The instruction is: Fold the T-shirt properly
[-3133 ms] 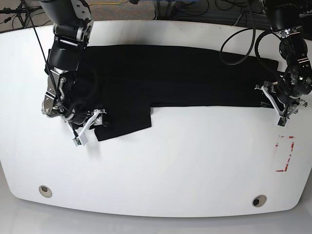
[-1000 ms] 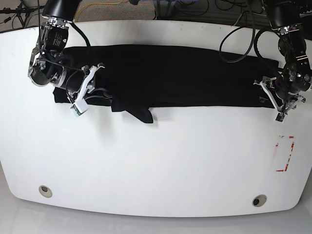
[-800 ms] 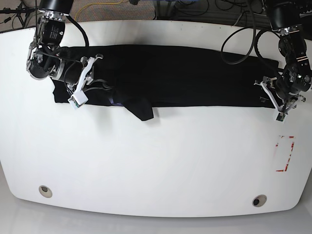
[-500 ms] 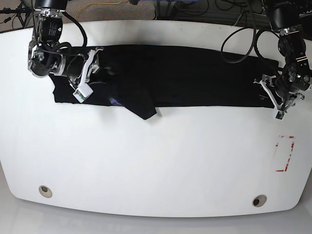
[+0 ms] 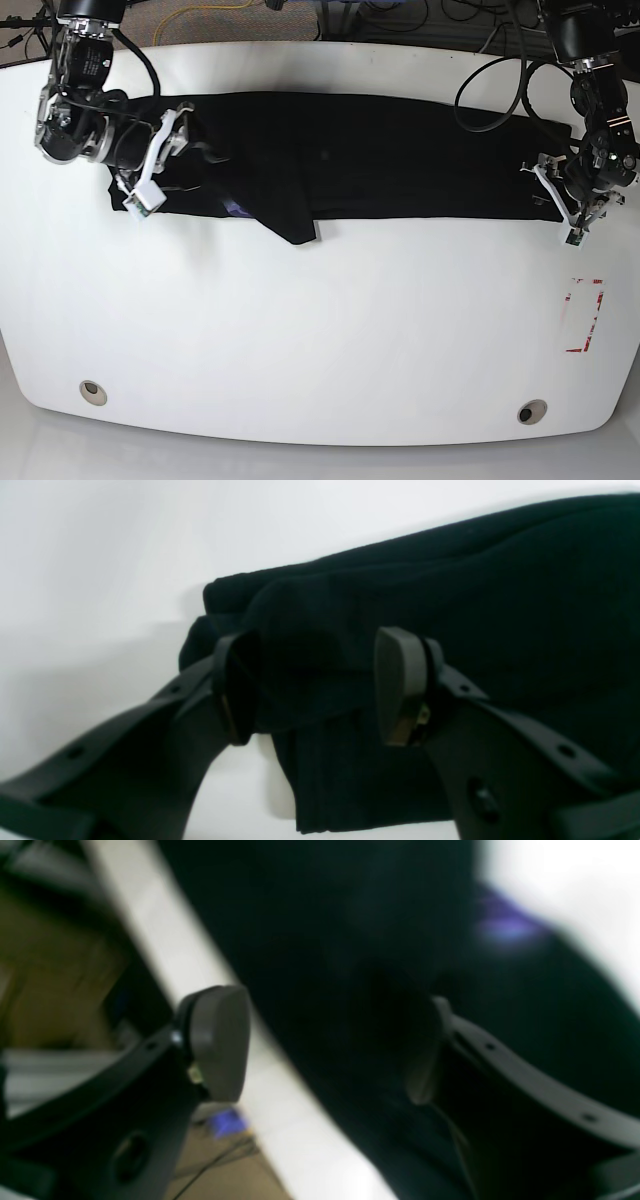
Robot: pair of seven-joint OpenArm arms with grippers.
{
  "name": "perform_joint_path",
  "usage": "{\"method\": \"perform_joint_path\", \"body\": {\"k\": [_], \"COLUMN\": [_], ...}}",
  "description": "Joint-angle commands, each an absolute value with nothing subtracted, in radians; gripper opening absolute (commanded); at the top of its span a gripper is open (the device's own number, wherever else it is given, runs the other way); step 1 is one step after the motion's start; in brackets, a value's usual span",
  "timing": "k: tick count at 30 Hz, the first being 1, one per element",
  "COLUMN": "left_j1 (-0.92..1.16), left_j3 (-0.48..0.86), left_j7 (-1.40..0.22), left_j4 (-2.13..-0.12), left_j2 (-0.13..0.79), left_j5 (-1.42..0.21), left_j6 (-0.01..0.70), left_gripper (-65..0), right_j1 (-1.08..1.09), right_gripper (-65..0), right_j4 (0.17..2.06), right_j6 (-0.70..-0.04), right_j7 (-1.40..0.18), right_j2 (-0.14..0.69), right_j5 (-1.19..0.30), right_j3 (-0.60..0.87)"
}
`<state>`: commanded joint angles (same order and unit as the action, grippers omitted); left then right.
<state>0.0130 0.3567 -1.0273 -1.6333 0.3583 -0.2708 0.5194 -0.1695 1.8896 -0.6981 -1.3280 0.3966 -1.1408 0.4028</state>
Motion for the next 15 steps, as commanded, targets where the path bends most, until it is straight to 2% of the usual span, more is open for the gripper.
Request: {"method": "perform_joint_path", "body": {"k": [4, 8, 11, 15], "left_j1": [0.013, 0.013, 0.013, 0.013], "left_j3": [0.360, 0.361, 0.363, 0.378], "left_j7": [-1.027, -1.027, -1.027, -1.027], "left_j4": [-1.643, -1.699, -1.732, -1.745], "left_j2": [0.357, 0.346, 0.323, 0.320], "left_j5": [-0.278, -0.277, -0.277, -0.278], "left_j6": [0.522, 0.522, 0.524, 0.526], "left_gripper": [-31.2, -31.2, -31.2, -31.2], "right_j1": [-0.142, -0.142, -0.145, -0.150], "right_gripper": [-33.8, -44.7, -50.7, -52.6], "right_j4": [1.870, 1.883, 1.886, 1.877], "right_j6": [-0.698, -0.698, -0.698, -0.698], "right_j7": [-1.328, -1.328, -1.328, -1.326], "right_j2": [0.375, 0.371, 0.334, 0.315], "right_j5": [-1.030, -0.880, -0.799, -0.697], "right_j3": [0.438, 0.437, 0.437, 0.427]}}
